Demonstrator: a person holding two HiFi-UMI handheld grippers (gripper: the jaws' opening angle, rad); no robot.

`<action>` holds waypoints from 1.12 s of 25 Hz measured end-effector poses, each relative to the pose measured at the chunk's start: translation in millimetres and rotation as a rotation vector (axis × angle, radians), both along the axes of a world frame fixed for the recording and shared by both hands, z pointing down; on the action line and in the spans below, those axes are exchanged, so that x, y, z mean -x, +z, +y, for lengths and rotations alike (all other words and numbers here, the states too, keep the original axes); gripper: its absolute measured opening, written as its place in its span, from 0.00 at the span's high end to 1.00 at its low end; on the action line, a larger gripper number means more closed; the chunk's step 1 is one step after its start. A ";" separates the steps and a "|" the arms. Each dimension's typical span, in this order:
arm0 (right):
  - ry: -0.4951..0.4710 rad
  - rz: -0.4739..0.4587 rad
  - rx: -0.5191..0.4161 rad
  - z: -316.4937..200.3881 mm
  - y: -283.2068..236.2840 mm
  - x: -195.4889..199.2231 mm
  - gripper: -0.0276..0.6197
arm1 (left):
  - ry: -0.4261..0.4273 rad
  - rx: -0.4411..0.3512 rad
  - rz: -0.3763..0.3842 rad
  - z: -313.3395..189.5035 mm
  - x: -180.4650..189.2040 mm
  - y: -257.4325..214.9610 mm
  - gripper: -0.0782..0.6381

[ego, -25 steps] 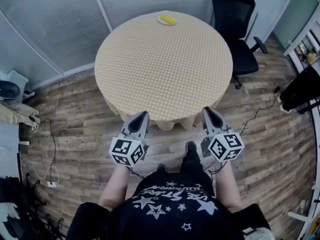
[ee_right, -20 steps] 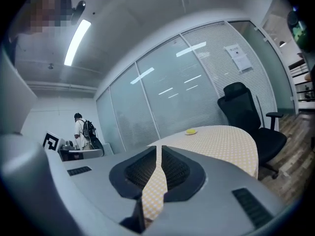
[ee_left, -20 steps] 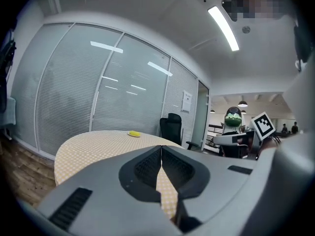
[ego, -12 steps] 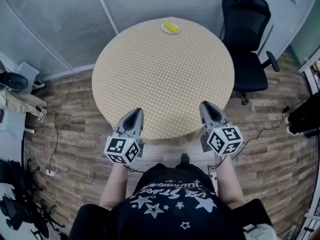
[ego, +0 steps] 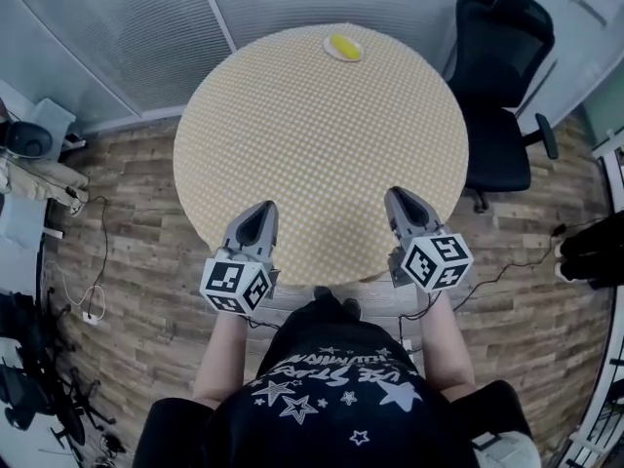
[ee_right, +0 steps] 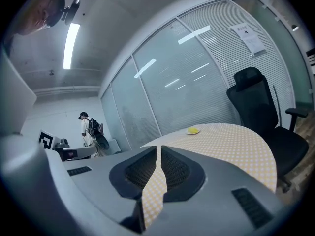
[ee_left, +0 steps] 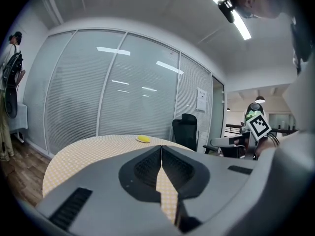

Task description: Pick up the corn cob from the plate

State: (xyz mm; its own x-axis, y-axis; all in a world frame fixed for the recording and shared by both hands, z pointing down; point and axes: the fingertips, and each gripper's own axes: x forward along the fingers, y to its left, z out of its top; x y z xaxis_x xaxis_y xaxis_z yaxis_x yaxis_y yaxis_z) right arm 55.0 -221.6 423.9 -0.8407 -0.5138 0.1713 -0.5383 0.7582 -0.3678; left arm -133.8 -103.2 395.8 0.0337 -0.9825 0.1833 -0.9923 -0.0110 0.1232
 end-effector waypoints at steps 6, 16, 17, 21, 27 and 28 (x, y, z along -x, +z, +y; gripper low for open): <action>0.030 0.019 -0.018 -51.4 -22.4 43.2 0.90 | 0.001 -0.052 0.002 -39.2 59.5 -19.7 0.88; 0.100 0.095 -0.028 -129.6 -36.4 65.6 0.90 | 0.059 -0.090 0.020 -108.1 99.9 -33.4 0.88; 0.099 0.101 -0.032 -138.0 -37.6 65.1 0.90 | 0.061 -0.093 0.022 -114.5 100.0 -35.2 0.88; 0.092 0.088 -0.024 -177.3 -37.1 62.7 0.90 | 0.068 -0.102 0.024 -143.4 94.6 -40.5 0.88; 0.054 0.041 0.042 -236.3 -17.5 83.2 0.90 | 0.019 -0.068 0.011 -194.7 100.5 -36.2 0.88; 0.041 0.040 0.048 -247.5 -15.5 87.9 0.90 | 0.010 -0.066 0.014 -204.2 101.9 -36.1 0.88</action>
